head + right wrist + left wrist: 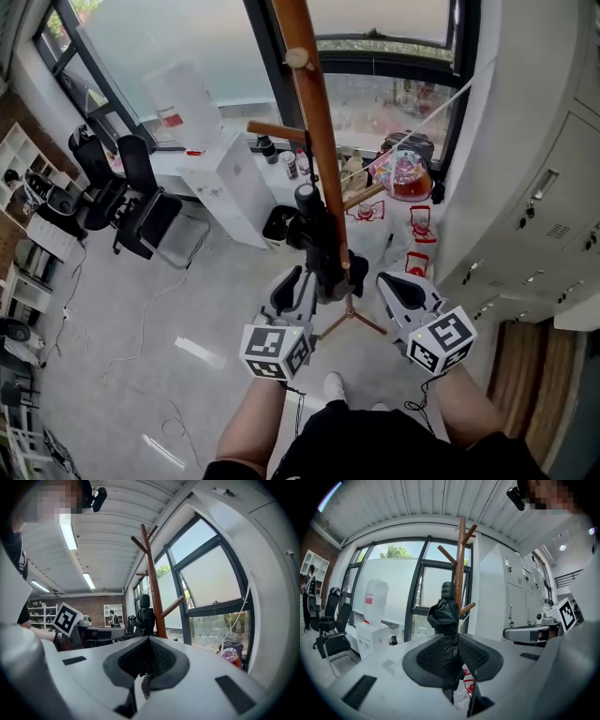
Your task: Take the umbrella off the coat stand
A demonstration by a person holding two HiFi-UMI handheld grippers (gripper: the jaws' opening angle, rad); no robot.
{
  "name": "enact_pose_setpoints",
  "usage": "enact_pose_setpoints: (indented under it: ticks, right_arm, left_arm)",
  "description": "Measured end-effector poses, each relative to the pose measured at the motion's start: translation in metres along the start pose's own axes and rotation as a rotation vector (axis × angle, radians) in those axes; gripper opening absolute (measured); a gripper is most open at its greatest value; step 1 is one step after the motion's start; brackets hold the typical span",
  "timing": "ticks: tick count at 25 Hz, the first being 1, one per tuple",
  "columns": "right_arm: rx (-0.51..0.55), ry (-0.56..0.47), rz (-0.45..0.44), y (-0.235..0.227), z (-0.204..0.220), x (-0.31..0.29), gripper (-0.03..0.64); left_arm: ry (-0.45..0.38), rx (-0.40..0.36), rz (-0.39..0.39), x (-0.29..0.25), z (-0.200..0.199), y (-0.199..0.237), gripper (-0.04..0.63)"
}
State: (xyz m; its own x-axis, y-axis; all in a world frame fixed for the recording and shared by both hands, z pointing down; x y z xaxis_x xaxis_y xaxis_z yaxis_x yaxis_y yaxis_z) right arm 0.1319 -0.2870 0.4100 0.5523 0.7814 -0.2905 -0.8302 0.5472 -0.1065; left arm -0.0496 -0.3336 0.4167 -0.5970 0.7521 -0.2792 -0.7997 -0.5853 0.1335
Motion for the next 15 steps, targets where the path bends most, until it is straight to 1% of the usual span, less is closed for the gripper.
enact_pose_setpoints:
  ticks: [2, 4, 5, 7, 9, 12, 15]
  right_arm:
    - [-0.008, 0.007, 0.017, -0.005, 0.001, -0.007, 0.054]
    - [-0.017, 0.014, 0.033, -0.008, 0.002, -0.013, 0.054]
    - [-0.021, 0.018, 0.040, -0.010, 0.003, -0.016, 0.054]
    - [-0.029, 0.027, 0.054, -0.011, 0.004, -0.020, 0.054]
    - [-0.035, 0.033, 0.069, -0.013, 0.005, -0.024, 0.054]
    - [-0.044, 0.037, 0.093, -0.015, 0.006, -0.028, 0.054]
    - [-0.051, 0.037, 0.120, -0.019, 0.006, -0.029, 0.054]
  left_arm:
    - [0.002, -0.002, 0.016, -0.011, -0.002, 0.008, 0.103]
    - [0.005, -0.010, 0.040, -0.021, -0.003, 0.013, 0.144]
    - [0.007, -0.017, 0.056, -0.025, -0.004, 0.015, 0.166]
    - [0.011, -0.038, 0.092, -0.035, -0.006, 0.016, 0.230]
    - [0.016, -0.050, 0.117, -0.044, -0.007, 0.018, 0.264]
    - [0.018, -0.053, 0.142, -0.058, -0.010, 0.021, 0.291]
    - [0.019, -0.062, 0.184, -0.069, -0.014, 0.020, 0.302]
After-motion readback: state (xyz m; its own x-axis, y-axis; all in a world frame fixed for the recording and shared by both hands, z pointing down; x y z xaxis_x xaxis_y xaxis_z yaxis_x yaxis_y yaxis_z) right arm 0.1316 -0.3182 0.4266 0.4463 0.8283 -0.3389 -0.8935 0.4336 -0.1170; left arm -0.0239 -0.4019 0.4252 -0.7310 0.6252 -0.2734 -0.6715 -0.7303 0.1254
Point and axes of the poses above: the fingertips, and each gripper's own axes: x backward along the fingers, y to its left, z out of its underside, the point moved 5 cm from there along x, backward along the fingers, and after that the axes turned 10 degrees about y, right-handed, at the moved point
